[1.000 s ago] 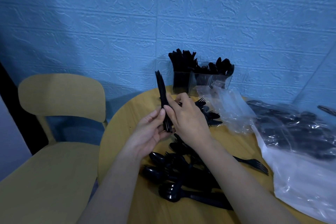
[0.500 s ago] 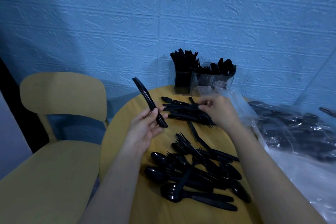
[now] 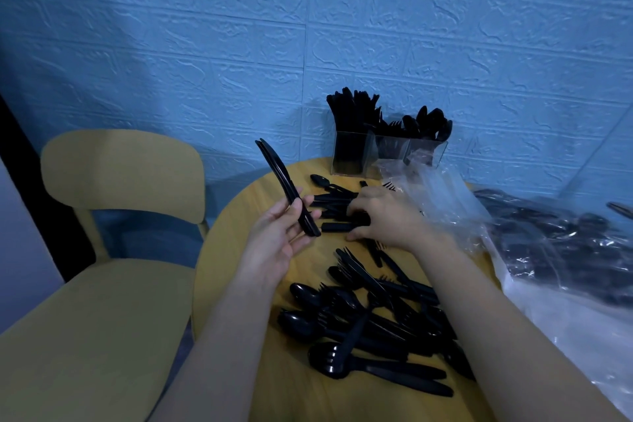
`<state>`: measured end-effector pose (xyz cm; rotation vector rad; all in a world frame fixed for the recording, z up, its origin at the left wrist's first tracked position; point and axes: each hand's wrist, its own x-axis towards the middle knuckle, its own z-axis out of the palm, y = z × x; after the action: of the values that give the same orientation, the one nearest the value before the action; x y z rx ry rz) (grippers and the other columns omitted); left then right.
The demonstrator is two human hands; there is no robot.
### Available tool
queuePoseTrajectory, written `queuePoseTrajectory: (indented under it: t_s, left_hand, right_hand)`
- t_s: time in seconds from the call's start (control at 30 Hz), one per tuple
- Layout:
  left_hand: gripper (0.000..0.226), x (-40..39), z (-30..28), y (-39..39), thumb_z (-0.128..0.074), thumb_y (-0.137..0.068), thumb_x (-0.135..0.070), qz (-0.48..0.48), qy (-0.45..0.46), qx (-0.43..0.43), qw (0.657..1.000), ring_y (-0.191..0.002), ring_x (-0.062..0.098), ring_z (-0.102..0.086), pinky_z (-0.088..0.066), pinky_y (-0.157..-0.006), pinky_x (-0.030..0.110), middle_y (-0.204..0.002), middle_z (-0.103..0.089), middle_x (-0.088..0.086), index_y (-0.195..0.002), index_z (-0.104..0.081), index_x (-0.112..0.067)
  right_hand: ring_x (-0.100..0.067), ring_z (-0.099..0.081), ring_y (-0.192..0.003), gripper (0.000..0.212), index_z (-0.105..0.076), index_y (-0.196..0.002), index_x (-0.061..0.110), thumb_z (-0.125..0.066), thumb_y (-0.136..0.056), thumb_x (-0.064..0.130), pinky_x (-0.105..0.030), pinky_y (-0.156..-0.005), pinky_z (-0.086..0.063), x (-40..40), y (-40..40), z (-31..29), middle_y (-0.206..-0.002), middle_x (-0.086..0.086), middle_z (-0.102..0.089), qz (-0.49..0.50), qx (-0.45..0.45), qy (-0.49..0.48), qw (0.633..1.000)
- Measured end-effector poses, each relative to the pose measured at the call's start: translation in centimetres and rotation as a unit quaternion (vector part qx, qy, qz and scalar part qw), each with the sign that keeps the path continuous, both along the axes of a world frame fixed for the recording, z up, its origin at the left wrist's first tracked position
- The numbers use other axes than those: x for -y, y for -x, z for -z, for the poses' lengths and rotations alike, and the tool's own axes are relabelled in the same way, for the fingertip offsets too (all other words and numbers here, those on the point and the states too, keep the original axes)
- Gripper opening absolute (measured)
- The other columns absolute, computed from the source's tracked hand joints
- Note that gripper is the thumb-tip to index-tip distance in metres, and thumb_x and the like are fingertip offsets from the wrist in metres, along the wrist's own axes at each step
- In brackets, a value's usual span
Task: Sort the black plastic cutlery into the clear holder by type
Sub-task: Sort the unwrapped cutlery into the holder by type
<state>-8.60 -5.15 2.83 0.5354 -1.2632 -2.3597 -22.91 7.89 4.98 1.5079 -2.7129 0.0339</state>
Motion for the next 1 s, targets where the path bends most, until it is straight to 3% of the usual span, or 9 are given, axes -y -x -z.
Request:
queuePoseTrajectory:
  t_s: [0.17, 0.27, 0.37, 0.47, 0.57, 0.67, 0.73, 0.87, 1.0]
  left_hand:
    - [0.023, -0.1, 0.0, 0.0, -0.052, -0.095, -0.014, 0.003, 0.007, 0.004, 1.0, -0.085, 0.008, -0.071, -0.058, -0.064, 0.026, -0.099, -0.073, -0.008, -0.113, -0.062, -0.023]
    - [0.021, 0.0, 0.0, 0.0, -0.053, -0.094, -0.014, 0.002, 0.007, 0.006, 1.0, -0.086, 0.008, -0.07, -0.057, -0.07, 0.027, -0.099, -0.073, -0.008, -0.11, -0.063, -0.024]
    - [0.023, 0.0, 0.0, 0.0, -0.053, -0.093, -0.013, 0.001, 0.004, 0.0, 1.0, -0.085, 0.008, -0.07, -0.058, -0.067, 0.026, -0.097, -0.073, -0.008, -0.112, -0.063, -0.023]
    - [0.023, 0.0, 0.0, -0.1, -0.053, -0.094, -0.012, -0.001, 0.003, -0.002, 1.0, -0.083, 0.008, -0.071, -0.058, -0.066, 0.026, -0.093, -0.074, -0.009, -0.112, -0.063, -0.023]
    - [0.024, -0.1, 0.1, 0.0, -0.052, -0.094, -0.012, -0.002, 0.008, 0.002, 1.0, -0.084, 0.008, -0.071, -0.058, -0.067, 0.027, -0.093, -0.074, -0.009, -0.112, -0.063, -0.023]
    - [0.024, -0.1, 0.2, 0.1, -0.053, -0.094, -0.012, 0.003, 0.01, 0.007, 1.0, -0.084, 0.008, -0.071, -0.059, -0.067, 0.029, -0.095, -0.074, -0.009, -0.112, -0.063, -0.022]
    - [0.024, -0.1, 0.2, 0.2, -0.053, -0.094, -0.012, 0.008, 0.006, 0.009, 1.0, -0.084, 0.008, -0.071, -0.058, -0.061, 0.027, -0.096, -0.074, -0.009, -0.112, -0.063, -0.022]
    - [0.023, -0.1, 0.2, 0.2, -0.053, -0.093, -0.011, 0.013, 0.009, 0.009, 1.0, -0.083, 0.008, -0.071, -0.059, -0.06, 0.026, -0.095, -0.074, -0.008, -0.111, -0.063, -0.021]
    - [0.024, -0.1, 0.2, 0.1, -0.052, -0.093, -0.009, 0.018, 0.011, 0.01, 1.0, -0.083, 0.009, -0.071, -0.059, -0.065, 0.029, -0.095, -0.074, -0.007, -0.112, -0.063, -0.02]
  right_hand:
    - [-0.02, -0.044, -0.115, 0.032, -0.058, -0.122, 0.016, -0.053, -0.093, 0.028, -0.028, -0.091, -0.034, 0.9, 0.0, 0.2, -0.121, -0.002, -0.051, -0.051, -0.125, -0.047, 0.99]
    - [-0.02, -0.047, -0.108, 0.028, -0.064, -0.116, 0.015, -0.049, -0.093, 0.023, -0.028, -0.089, -0.036, 0.9, 0.3, 0.3, -0.112, -0.002, -0.056, -0.049, -0.139, -0.014, 0.989]
    - [-0.017, -0.05, -0.101, 0.026, -0.066, -0.114, 0.02, -0.052, -0.094, 0.028, -0.029, -0.085, -0.044, 0.4, 0.5, -0.3, -0.105, -0.002, -0.06, 0.018, -0.05, 0.083, 0.995]
    - [-0.01, -0.058, -0.08, 0.022, -0.069, -0.109, 0.018, -0.057, -0.094, 0.026, -0.019, -0.065, -0.045, -0.4, 0.6, -2.0, -0.096, 0.003, -0.064, 0.078, 0.081, 0.197, 0.974]
    - [0.003, -0.054, -0.064, 0.015, -0.07, -0.102, 0.018, -0.061, -0.091, 0.026, -0.01, -0.058, -0.038, -1.5, 0.7, -4.4, -0.085, 0.01, -0.064, 0.102, 0.182, 0.3, 0.931]
    - [-0.006, -0.062, -0.067, 0.009, -0.07, -0.088, 0.012, -0.066, -0.088, 0.02, -0.02, -0.068, -0.049, -2.7, 0.7, -6.3, -0.078, 0.001, -0.067, 0.104, 0.297, 0.402, 0.86]
    - [-0.015, -0.066, -0.07, 0.01, -0.069, -0.08, 0.008, -0.067, -0.087, 0.014, -0.029, -0.072, -0.055, -3.5, 0.3, -7.0, -0.078, -0.007, -0.068, 0.096, 0.369, 0.424, 0.821]
    - [-0.018, -0.065, -0.068, 0.017, -0.066, -0.072, 0.008, -0.066, -0.088, 0.014, -0.038, -0.074, -0.054, -4.5, -0.9, -7.4, -0.079, -0.011, -0.068, 0.091, 0.428, 0.388, 0.811]
    - [-0.012, -0.063, -0.061, 0.024, -0.062, -0.064, 0.012, -0.066, -0.087, 0.015, -0.026, -0.062, -0.051, -5.0, -2.1, -7.2, -0.068, -0.002, -0.066, 0.087, 0.463, 0.371, 0.8]
